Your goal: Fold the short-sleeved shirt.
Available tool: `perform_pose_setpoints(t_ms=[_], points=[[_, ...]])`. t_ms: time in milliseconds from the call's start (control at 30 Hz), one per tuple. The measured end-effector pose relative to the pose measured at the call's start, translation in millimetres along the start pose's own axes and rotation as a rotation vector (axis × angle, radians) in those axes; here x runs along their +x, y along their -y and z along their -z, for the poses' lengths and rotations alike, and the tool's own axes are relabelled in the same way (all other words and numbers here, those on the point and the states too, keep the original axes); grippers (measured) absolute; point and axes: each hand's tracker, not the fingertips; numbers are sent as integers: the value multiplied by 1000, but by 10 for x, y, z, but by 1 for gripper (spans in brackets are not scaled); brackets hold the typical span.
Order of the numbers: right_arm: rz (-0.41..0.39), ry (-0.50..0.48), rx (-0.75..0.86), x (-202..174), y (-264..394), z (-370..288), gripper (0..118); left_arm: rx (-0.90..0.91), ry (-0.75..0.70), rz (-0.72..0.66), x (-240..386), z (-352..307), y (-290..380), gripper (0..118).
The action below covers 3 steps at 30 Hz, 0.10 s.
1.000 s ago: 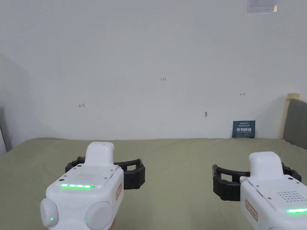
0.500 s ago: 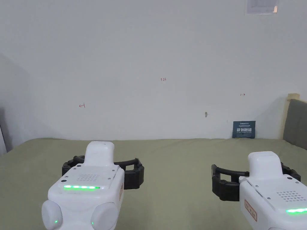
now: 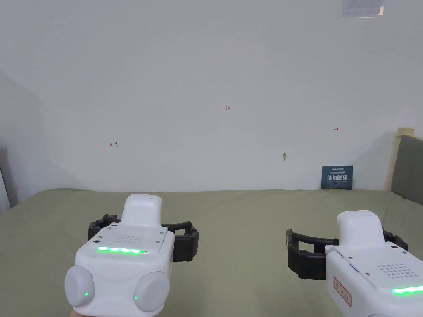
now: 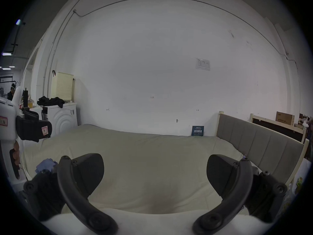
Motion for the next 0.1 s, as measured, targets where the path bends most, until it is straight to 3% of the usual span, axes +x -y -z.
perform_pose_setpoints(t_ms=[100], points=[[3,-7,-1,-27,-3,-7,118,-72,25,-121,-70,39,-34,118]])
